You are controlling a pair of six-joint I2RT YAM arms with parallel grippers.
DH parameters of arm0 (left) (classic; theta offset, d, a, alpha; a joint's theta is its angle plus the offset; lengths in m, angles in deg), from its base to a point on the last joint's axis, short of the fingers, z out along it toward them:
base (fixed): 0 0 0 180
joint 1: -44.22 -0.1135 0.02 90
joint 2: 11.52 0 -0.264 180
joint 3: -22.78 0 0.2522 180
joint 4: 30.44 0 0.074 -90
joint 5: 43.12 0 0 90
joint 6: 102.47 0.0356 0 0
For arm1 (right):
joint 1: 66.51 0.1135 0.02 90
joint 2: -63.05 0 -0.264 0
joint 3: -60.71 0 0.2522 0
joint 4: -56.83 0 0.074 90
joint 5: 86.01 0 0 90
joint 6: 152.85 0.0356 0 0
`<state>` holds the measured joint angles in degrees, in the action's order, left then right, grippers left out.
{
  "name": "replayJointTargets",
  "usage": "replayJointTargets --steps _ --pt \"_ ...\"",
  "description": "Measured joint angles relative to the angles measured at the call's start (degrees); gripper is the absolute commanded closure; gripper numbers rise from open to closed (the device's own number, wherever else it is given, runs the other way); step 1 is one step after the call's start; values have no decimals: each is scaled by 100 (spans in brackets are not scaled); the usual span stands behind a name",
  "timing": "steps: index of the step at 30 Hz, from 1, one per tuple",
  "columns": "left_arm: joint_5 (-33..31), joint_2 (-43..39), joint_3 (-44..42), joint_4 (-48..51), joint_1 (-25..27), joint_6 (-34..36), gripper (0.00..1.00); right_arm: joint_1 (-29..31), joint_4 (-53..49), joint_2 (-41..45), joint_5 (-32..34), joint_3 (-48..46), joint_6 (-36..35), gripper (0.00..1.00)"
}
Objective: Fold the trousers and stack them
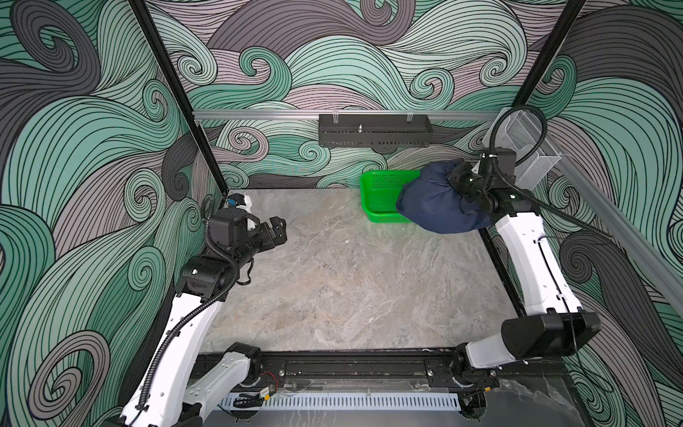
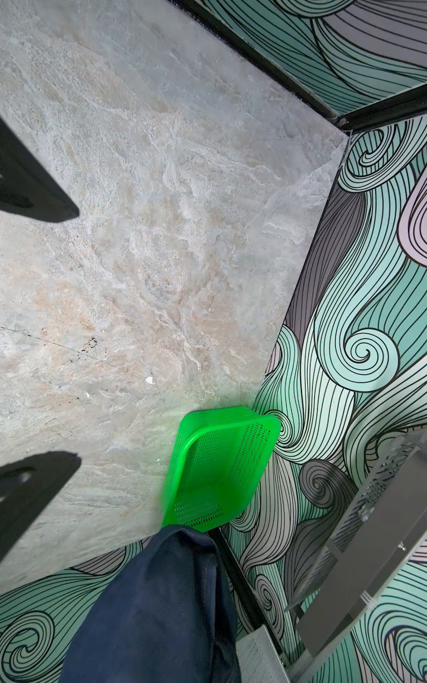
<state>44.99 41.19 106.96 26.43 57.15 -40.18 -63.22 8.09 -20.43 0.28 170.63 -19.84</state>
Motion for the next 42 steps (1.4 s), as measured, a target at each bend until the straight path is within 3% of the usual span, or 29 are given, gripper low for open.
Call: replayJointTargets --steps 9,15,18,21,23,25,32,37,42 --pt "0 -387 -87 391 0 4 1 824 -114 468 -507 -1113 -1025 100" --pt "-11 -531 -87 533 0 17 2 1504 90 424 -1399 -1482 -2028 97" --pt "-11 -535 -87 542 0 17 1 1853 229 208 -1941 -1475 -2450 70" --pt "-9 -531 -87 557 0 13 2 2118 293 -79 -2199 -1462 -2778 32" --pt "-9 -540 -109 566 0 13 1 2210 293 -186 -2184 -1491 -2894 18" --pt "-9 -575 -164 568 0 11 1 2208 310 -125 -1985 -1626 -2957 12" --pt "13 -560 -363 557 0 -7 1 2177 -81 560 -776 -1862 -2837 13" --pt "232 -411 -892 216 0 -208 5 2295 -269 739 -387 -1963 -2422 15" --pt "798 396 -1276 -260 11 -426 10 2459 -234 721 -225 -2581 -1971 16"
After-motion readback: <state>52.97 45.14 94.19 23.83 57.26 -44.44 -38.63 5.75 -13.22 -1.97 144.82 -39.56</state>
